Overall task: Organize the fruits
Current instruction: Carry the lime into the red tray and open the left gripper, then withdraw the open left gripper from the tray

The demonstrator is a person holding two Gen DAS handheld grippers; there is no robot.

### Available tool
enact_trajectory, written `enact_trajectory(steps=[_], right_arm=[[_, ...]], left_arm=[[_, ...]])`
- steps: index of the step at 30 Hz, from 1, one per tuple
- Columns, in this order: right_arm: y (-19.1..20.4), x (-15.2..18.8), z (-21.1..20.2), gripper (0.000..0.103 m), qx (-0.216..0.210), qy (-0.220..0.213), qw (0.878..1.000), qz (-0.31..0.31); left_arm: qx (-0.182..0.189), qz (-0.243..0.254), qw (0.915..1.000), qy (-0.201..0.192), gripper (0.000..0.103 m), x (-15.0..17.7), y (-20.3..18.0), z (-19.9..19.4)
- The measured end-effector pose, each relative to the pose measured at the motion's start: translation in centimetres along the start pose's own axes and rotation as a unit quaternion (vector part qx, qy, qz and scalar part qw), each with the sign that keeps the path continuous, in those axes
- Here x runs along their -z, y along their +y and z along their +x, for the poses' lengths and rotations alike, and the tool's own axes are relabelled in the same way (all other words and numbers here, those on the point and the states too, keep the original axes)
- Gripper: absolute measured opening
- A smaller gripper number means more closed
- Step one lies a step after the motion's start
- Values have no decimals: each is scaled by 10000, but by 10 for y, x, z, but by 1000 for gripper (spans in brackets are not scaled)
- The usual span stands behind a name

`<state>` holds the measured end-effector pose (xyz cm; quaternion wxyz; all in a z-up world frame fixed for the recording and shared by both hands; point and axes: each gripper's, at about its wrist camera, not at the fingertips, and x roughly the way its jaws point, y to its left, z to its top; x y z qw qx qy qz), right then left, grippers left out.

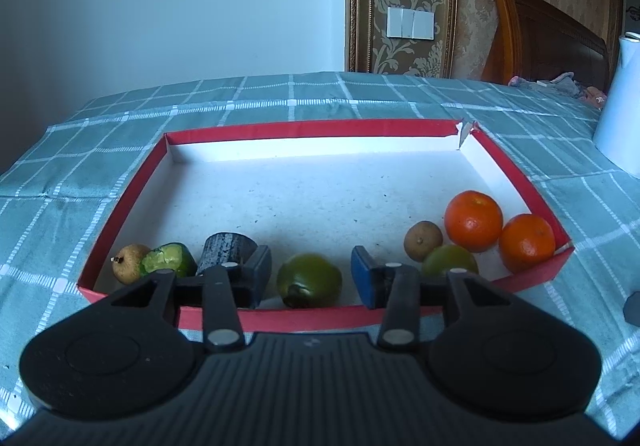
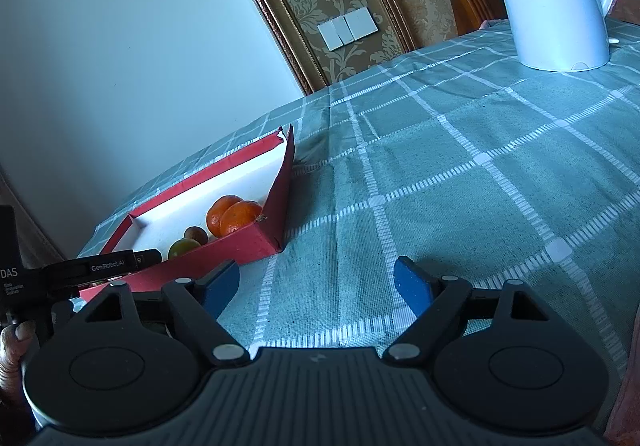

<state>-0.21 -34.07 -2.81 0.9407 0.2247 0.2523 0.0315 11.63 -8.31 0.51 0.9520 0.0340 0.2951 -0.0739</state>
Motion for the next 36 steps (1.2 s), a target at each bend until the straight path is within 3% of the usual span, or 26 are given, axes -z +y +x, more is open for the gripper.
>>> enact_trajectory(steps=[6,8,10,17,26,31,36], right_arm=[[0,0,0,85,-4,-1,10000,4],[0,0,0,85,-1,0,10000,0],[0,0,0,85,-1,1,10000,-1],[0,0,0,85,-3,2,10000,0],[6,-1,2,87,-24,81,9998,-199],[45,8,-6,87,-318,54,9905,-1334],[96,23,-10,87,-837,264,9647,-2481]], left_arm=[[73,32,9997,-221,63,1,-3,-21],[-29,125,9991,-399,85,2,-6,-32],[-214,227,9973,-659,94,3,-6,-45],[-182,139,9957,-894,97,12,14,-84],[-575,-543,9949,-622,103,51,80,-92],[-796,-1008,9915,-227,103,62,108,-74],[-626,-1146,9912,-220,103,63,114,-72]])
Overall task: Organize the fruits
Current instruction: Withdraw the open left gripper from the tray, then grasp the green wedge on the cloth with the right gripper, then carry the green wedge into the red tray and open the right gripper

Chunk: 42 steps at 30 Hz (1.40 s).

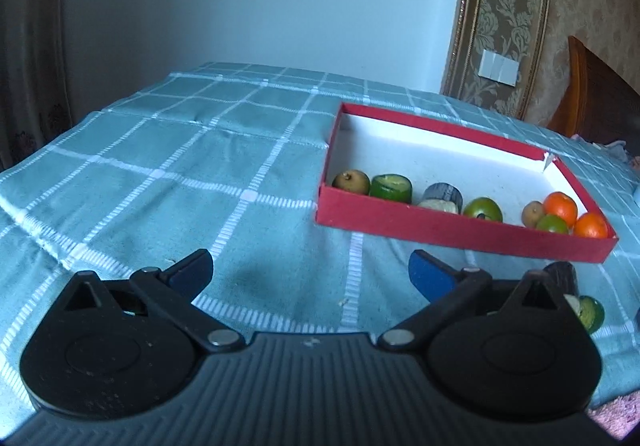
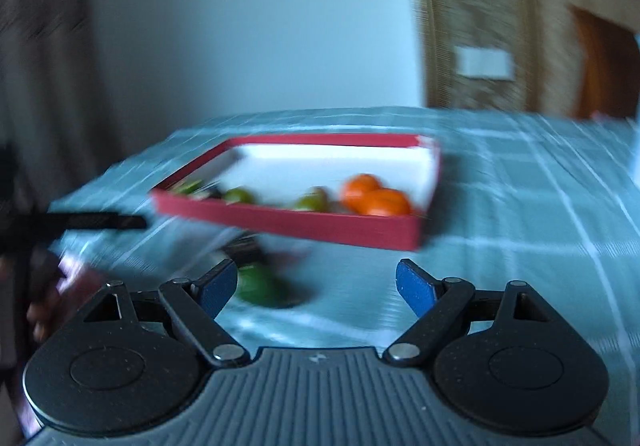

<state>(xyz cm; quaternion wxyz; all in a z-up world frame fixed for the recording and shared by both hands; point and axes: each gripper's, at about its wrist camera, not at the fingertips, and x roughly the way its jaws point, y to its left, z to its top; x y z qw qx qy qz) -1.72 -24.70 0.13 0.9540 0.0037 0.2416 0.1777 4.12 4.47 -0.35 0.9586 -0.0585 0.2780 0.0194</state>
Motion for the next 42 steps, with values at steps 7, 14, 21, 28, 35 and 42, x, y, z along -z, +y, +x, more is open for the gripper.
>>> enact_trajectory(steps=[7,14,21,28,35,42], right_arm=[[33,-2,25,68,-229,476,9943,-930],[34,-1,43,51,-264,760,9917,-1000],[25,-1,46,38,-268,788,9945,-635],[15,-9,24,38,-215,562,9976,-339],[6,-41,3,38,-4,48,9997,-225],[16,-69,38,38,122,-15,9990,-423]], left_arm=[[161,-202,9997,-32,103,0,6,-2],[245,-171,9995,-38,103,0,4,-3],[271,-164,9995,-29,103,0,4,-2],[255,-181,9995,-22,103,0,4,-1],[245,-177,9995,-19,103,0,5,-1],[219,-146,9997,27,103,0,4,0]])
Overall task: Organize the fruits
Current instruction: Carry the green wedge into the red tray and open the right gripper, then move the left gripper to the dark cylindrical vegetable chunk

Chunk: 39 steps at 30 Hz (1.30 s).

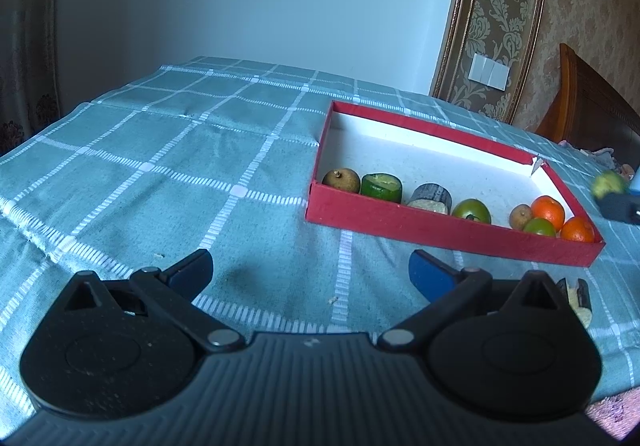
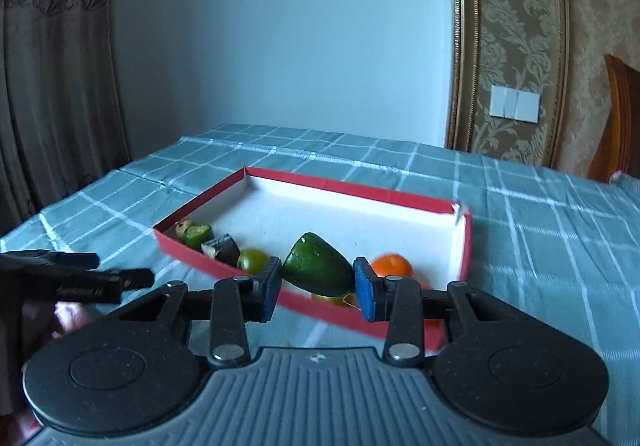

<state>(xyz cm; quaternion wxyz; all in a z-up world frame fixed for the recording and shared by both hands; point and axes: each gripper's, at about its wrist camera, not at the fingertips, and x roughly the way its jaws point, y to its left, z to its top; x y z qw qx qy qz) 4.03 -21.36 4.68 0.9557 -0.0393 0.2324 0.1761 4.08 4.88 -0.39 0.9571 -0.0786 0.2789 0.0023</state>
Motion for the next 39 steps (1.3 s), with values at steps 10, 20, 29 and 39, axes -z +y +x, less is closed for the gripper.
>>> enact_trajectory(steps=[10,20,29,39], right_arm=[[21,0,70,38,202,469,9976,-466],[2,5,52,46,88,307,9994,94],[-59,42,-26,62,545,-289,9910,1191],[-94,89,-24,62,809,-6,9717,2221]], left_arm=[[70,-10,10000,29,103,0,1,1],[72,-14,10000,61,103,0,0,1],[-78,314,9995,-27,103,1,-12,-5],[537,1001,9933,-205,103,-4,-89,-32]])
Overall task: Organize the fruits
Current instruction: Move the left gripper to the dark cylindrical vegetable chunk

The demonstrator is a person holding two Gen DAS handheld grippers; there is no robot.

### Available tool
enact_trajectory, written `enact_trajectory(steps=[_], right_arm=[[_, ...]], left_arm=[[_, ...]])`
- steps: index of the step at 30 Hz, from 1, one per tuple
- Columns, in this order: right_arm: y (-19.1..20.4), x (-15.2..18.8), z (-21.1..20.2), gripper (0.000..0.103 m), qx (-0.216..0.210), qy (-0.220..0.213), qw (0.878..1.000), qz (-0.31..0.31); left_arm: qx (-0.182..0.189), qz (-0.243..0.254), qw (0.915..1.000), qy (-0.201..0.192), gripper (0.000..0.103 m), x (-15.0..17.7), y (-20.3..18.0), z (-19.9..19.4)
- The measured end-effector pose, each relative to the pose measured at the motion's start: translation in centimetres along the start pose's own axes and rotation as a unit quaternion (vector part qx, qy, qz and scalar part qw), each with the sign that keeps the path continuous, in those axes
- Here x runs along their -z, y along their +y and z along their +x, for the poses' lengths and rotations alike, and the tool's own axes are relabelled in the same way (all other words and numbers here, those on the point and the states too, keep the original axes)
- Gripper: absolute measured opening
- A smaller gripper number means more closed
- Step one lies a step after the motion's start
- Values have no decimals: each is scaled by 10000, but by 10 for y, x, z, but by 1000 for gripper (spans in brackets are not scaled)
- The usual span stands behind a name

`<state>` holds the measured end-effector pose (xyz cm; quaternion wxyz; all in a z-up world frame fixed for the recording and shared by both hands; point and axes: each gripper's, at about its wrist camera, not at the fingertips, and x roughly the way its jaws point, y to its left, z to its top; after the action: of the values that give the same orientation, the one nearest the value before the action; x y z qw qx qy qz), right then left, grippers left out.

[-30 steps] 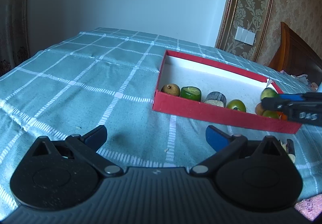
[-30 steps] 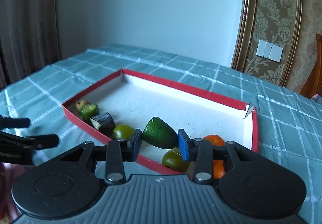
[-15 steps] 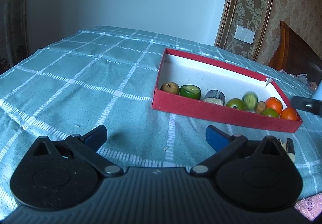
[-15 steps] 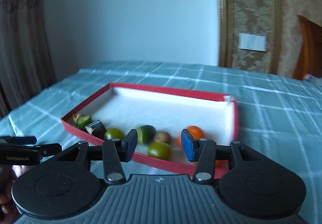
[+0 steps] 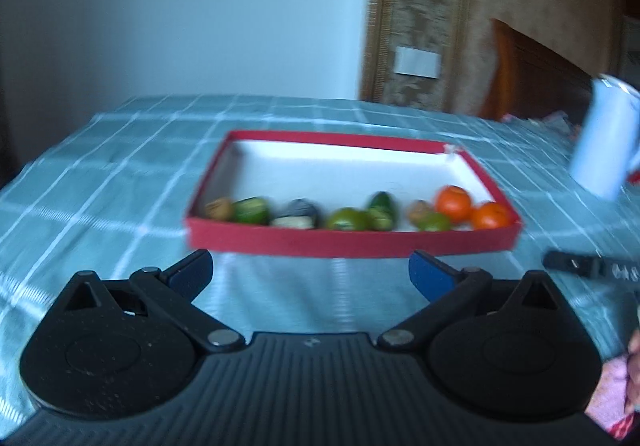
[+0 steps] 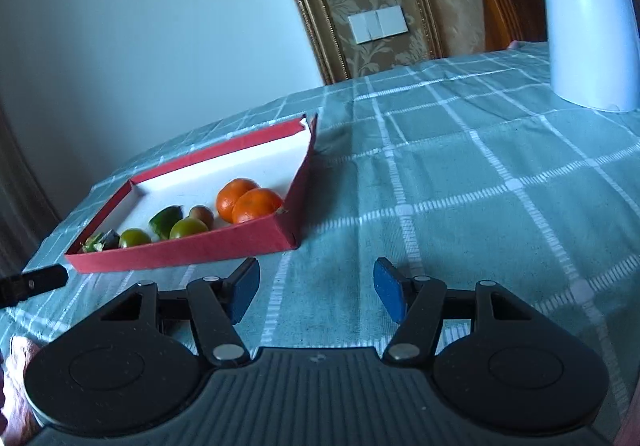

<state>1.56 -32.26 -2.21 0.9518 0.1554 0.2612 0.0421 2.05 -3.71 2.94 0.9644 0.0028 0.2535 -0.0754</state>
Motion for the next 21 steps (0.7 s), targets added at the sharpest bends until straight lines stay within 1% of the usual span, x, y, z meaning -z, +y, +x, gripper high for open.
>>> enact_trajectory(steps=[1,3,6,8,12,21], right_arm=[[-1,0,-1,62,51,-56,10000,36],[-2,0,3,62,142,57,9998,101],[-2,0,4,63,160,100,9997,142],[-1,1,4,65,147,116,9998,101],[-4,1,4,68,67,111,9998,152],[-9,1,1,69,-76,72,9995,313]], left_arm=[[-16,138,9999,-31,103,0,-9,1],[-22,352,9994,-43,103,2,-26,4],[0,496,9988,59,103,3,-44,12],[-54,588,9982,132,103,4,-55,18],[-135,743,9967,290,103,6,-69,29],[-125,1026,9941,330,103,9,-95,35]])
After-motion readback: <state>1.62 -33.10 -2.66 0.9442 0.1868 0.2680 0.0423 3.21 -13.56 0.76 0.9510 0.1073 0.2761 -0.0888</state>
